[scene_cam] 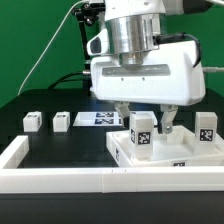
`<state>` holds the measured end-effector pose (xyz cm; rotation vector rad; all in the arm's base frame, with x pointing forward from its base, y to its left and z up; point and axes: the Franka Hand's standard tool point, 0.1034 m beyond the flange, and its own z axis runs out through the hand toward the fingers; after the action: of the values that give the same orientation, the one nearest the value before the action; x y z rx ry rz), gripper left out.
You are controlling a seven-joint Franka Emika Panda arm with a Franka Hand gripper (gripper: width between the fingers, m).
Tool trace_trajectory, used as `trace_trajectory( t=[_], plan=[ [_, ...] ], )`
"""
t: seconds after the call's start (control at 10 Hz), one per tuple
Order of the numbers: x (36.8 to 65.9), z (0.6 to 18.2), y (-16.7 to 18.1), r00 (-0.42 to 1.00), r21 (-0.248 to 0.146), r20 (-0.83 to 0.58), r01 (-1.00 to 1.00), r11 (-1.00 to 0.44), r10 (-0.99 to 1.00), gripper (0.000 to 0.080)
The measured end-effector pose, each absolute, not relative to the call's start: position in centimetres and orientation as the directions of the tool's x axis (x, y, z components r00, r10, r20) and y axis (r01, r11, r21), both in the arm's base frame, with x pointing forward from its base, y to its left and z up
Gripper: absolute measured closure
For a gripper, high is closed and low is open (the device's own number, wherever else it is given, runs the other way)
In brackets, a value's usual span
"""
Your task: Assemble square table
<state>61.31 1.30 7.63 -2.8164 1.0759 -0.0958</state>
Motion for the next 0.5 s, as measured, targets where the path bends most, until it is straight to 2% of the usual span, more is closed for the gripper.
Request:
trace_trajectory(
  t=[0.4, 0.5],
  plan=[
    [61.32, 7.63, 1.19, 0.905, -0.128, 0.056, -0.413, -0.902, -0.422, 0.0151],
    [61.32, 7.63, 1.18, 0.957, -0.085, 0.076, -0.272, -0.959, -0.278, 0.0151]
  ],
)
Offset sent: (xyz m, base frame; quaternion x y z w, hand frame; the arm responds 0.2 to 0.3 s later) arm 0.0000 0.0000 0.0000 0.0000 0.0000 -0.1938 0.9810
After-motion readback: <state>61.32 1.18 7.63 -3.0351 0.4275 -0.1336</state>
